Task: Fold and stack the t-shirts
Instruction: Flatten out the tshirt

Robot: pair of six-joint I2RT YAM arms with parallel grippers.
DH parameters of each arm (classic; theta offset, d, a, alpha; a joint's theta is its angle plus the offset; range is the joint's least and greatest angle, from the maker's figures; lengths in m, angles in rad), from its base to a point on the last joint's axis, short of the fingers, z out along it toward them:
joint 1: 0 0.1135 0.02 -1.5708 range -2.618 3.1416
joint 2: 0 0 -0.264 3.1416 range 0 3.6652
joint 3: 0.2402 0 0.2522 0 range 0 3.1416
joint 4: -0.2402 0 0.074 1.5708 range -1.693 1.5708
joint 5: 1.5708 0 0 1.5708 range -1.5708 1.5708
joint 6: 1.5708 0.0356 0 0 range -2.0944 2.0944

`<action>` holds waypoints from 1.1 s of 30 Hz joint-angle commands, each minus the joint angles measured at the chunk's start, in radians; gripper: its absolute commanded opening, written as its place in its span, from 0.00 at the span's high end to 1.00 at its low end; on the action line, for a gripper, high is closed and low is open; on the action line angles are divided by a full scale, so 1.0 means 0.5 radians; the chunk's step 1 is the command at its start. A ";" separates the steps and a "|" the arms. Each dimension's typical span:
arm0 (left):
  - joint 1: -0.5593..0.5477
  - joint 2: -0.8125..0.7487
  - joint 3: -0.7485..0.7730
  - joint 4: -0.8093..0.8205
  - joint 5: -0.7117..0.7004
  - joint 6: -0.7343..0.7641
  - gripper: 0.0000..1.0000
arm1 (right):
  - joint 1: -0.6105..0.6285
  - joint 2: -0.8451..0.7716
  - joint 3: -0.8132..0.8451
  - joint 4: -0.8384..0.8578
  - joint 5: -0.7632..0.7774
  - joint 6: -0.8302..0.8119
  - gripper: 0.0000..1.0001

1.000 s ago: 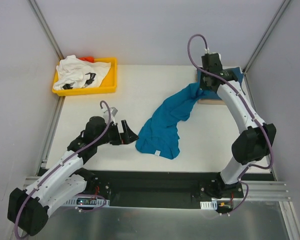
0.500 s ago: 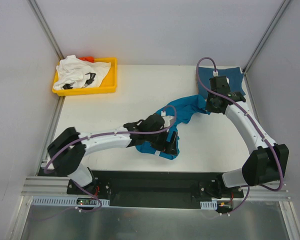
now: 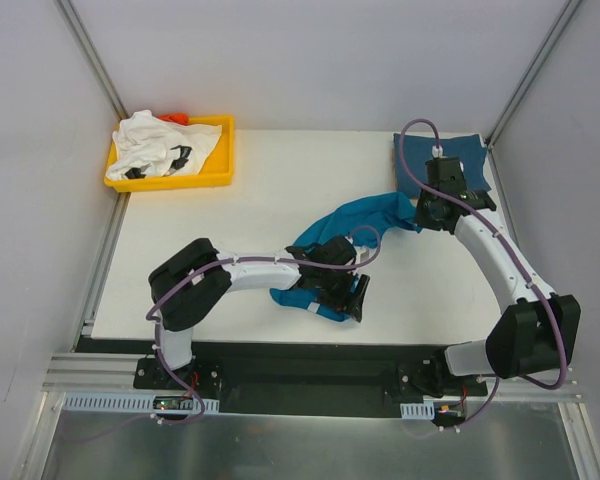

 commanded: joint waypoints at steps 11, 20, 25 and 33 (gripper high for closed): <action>-0.052 0.209 0.351 -0.498 -0.548 -0.052 1.00 | -0.026 -0.151 -0.063 0.093 -0.017 0.033 0.99; 0.015 -0.698 0.228 -0.492 -0.661 0.172 1.00 | -0.047 -0.377 -0.054 0.090 0.017 -0.001 0.99; 0.058 -1.416 0.161 -0.459 -0.977 0.325 1.00 | -0.050 -0.558 0.087 0.004 -0.005 -0.035 0.99; 0.058 -2.340 0.087 -0.351 -1.432 0.479 1.00 | -0.050 -0.984 0.437 -0.213 0.188 -0.118 0.99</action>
